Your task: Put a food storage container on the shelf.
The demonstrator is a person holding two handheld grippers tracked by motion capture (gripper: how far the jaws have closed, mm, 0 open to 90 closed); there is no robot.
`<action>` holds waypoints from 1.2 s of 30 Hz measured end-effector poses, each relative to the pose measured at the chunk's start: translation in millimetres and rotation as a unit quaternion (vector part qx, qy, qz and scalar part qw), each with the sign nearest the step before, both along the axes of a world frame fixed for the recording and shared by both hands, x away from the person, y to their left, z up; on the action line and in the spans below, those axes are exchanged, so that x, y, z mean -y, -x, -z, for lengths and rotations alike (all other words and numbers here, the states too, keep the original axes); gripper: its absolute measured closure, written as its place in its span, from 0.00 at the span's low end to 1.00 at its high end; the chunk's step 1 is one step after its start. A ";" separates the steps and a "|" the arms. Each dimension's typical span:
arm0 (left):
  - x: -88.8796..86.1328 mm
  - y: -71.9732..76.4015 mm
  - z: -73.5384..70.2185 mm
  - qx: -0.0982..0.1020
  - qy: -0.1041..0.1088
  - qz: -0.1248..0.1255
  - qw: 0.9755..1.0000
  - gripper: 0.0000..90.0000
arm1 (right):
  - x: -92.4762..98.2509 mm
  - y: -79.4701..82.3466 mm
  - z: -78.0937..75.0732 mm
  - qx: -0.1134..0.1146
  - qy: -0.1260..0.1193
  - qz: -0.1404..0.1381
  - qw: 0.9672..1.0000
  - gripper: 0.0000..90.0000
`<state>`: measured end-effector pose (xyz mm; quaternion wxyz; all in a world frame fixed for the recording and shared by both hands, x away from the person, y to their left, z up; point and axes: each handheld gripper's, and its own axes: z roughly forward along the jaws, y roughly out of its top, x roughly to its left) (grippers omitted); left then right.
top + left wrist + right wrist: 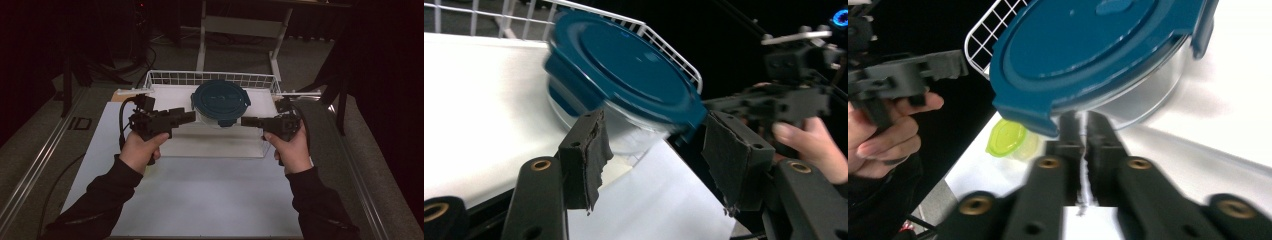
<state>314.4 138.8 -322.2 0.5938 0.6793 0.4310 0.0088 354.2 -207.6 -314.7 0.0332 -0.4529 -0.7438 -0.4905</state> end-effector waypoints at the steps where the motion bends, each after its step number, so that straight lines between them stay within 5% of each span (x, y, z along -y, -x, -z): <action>1: -0.2 4.2 1.5 0.004 0.000 0.002 1.000 0.47 | -0.9 1.8 2.2 0.004 0.005 0.004 1.000 1.00; 6: -0.9 24.8 17.0 0.027 -0.001 0.004 1.000 0.41 | -5.5 5.0 14.3 0.007 0.006 0.010 1.000 1.00; 11: 0.3 37.5 38.5 0.058 0.001 0.039 0.998 0.29 | -13.9 3.7 23.5 0.002 0.005 0.006 1.000 1.00; 19: 8.7 56.4 65.9 0.087 -0.031 0.025 0.995 0.01 | -23.0 -1.8 28.0 0.000 0.001 0.009 1.000 1.00; 28: 15.2 76.1 87.0 0.106 -0.063 0.010 0.992 0.01 | -32.1 -11.0 28.4 0.002 0.002 0.016 1.000 1.00; 36: 18.7 81.8 95.8 0.109 -0.064 0.020 0.992 0.01 | -38.2 -22.5 28.1 0.000 0.004 0.026 1.000 1.00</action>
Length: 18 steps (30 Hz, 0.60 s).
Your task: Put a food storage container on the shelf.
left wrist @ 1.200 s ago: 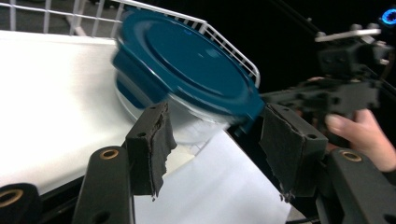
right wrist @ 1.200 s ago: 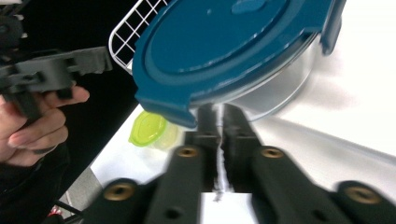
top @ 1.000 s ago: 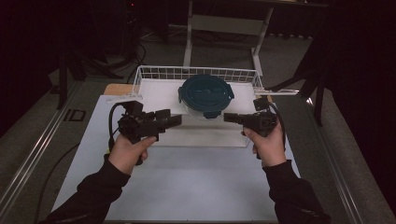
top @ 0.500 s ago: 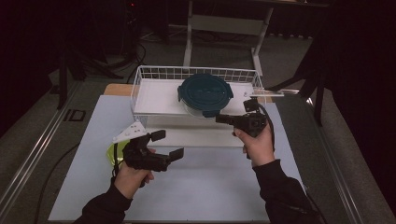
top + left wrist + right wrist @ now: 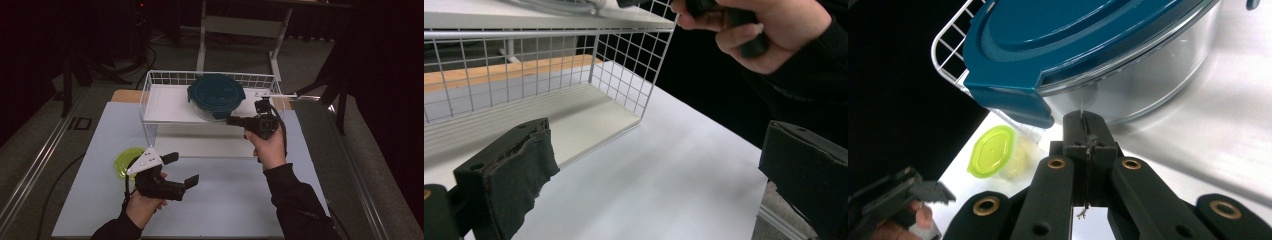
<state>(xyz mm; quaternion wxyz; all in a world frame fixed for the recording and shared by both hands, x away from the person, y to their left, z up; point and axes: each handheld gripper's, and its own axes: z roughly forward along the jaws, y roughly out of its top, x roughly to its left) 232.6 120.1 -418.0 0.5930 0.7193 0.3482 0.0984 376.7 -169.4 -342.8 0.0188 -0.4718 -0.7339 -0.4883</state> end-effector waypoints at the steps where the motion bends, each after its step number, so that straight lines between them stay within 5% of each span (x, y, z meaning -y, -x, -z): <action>1: 0.4 0.3 1.5 0.001 0.001 0.000 1.000 0.01 | -0.6 -1.3 -0.2 0.000 0.001 0.001 1.000 1.00; 9: 2.6 1.8 4.8 0.005 -0.004 0.006 1.000 0.01 | -9.3 -13.4 -1.6 -0.001 0.009 0.010 1.000 1.00; 18: -0.7 5.0 4.6 0.005 0.001 0.014 1.000 0.01 | -2.8 5.6 3.5 0.009 0.000 -0.008 1.000 0.91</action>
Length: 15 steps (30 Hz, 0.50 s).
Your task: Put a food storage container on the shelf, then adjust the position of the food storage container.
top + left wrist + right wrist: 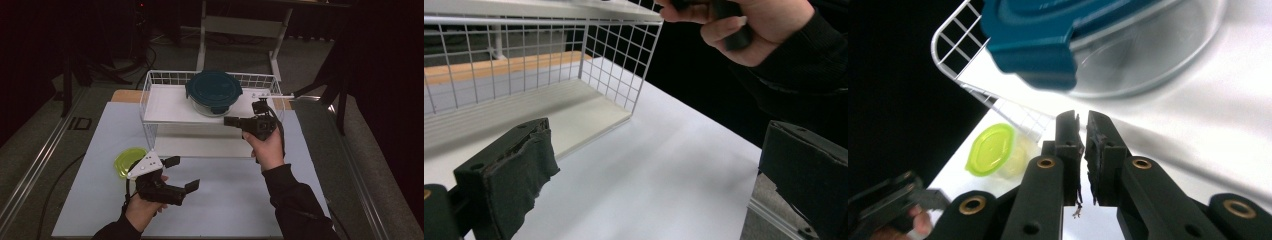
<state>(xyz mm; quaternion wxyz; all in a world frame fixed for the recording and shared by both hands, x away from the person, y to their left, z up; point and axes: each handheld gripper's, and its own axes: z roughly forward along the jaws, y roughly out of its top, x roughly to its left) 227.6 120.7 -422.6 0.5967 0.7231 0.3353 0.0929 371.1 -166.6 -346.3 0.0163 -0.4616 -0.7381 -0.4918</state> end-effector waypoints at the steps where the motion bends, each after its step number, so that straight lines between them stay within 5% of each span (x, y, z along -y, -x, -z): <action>1: -0.6 0.6 -0.4 0.003 -0.001 0.000 1.000 0.01 | 1.6 3.0 0.9 0.002 -0.003 -0.003 1.000 0.88; 3: -2.7 1.9 -1.4 0.011 0.002 0.002 1.000 0.01 | 3.7 11.7 1.7 0.013 -0.006 -0.010 1.000 0.84; 12: -17.0 9.0 -2.6 0.019 0.000 0.012 1.000 0.01 | 17.6 52.6 12.9 0.083 -0.045 -0.050 0.994 0.24; 15: -26.4 9.8 -3.1 0.016 -0.003 0.015 1.000 0.01 | 22.9 66.0 21.4 0.098 -0.040 -0.068 0.992 0.18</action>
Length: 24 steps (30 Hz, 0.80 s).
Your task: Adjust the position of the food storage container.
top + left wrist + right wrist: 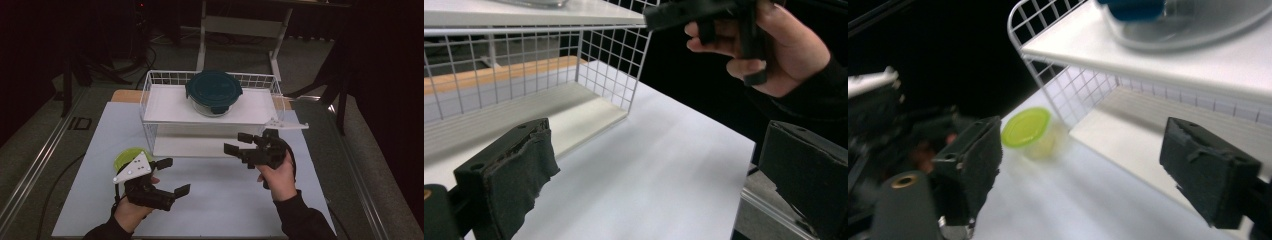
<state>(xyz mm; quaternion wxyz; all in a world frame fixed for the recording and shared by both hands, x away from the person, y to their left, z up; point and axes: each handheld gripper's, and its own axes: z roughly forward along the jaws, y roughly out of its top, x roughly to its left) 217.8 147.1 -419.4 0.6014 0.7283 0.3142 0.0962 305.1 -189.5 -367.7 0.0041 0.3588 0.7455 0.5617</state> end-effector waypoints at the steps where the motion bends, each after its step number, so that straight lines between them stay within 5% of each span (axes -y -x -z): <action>1: -2.8 0.4 -0.4 0.002 -0.003 0.001 1.000 0.01 | 1.8 4.6 2.7 0.000 0.001 0.000 1.000 0.18; 9: -35.7 6.3 0.2 0.026 -0.019 -0.015 0.999 0.05 | 14.0 39.5 16.8 0.031 -0.005 -0.013 0.999 0.18; 15: -61.1 8.9 2.4 0.025 -0.024 -0.042 0.999 0.06 | 18.5 59.5 21.5 0.055 -0.004 -0.017 0.998 0.18; 24: -97.4 12.0 8.8 0.030 -0.035 -0.060 0.997 0.25 | 27.0 75.7 29.8 0.054 -0.008 -0.019 0.998 0.18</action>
